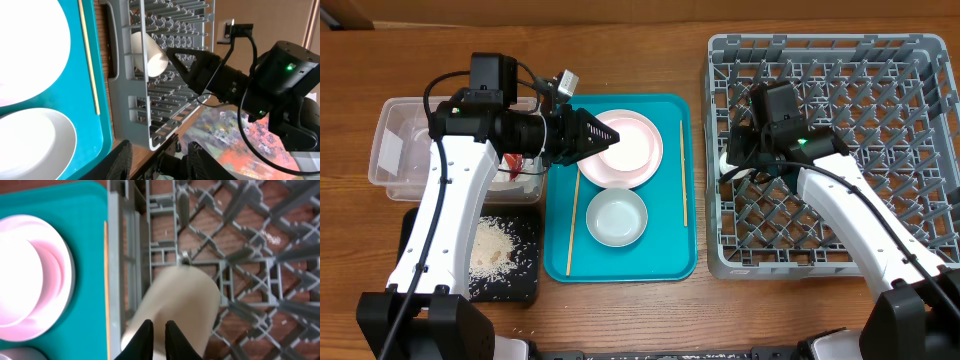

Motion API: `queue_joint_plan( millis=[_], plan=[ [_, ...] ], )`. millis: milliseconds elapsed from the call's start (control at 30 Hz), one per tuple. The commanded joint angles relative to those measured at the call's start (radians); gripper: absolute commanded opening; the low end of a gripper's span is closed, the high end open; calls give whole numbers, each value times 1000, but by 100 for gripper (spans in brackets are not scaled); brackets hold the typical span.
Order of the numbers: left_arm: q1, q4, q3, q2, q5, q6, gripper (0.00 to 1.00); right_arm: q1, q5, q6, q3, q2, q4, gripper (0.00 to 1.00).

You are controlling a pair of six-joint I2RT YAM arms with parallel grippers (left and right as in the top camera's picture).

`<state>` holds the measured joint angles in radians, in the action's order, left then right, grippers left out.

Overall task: Sort waste into correct bins and load items into the dishwasher
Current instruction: 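Open right gripper to release white cup and raise it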

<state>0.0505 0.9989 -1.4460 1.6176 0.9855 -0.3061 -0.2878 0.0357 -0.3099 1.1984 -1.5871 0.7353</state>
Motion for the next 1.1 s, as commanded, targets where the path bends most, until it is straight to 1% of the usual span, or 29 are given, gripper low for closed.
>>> queue_joint_plan(
  millis=[0, 100, 233, 333, 400, 767, 967, 1067],
  plan=[
    [4, 0, -2, -9, -51, 22, 39, 2, -36, 8, -5, -8, -3, 15],
    [4, 13, -2, -9, -81, 23, 40, 2, -115, 53, -5, -8, -19, 22],
    [4, 35, -2, -9, -108, 23, 40, 2, -177, 52, -5, -8, -14, 25],
    [4, 49, -2, -9, -139, 22, 40, 2, -219, 53, -5, -8, -3, 29],
    [4, 62, -2, -9, -159, 23, 39, 2, -221, 52, -5, -8, 23, 29],
    [4, 77, -2, -9, -159, 23, 39, -24, -221, 51, -7, -8, 232, 29],
    [4, 79, -2, -9, -159, 23, 39, -74, -221, 50, -7, -8, 267, 30],
    [4, 88, -2, -9, -159, 23, 39, -109, -220, 51, -8, -8, 277, 34]
  ],
)
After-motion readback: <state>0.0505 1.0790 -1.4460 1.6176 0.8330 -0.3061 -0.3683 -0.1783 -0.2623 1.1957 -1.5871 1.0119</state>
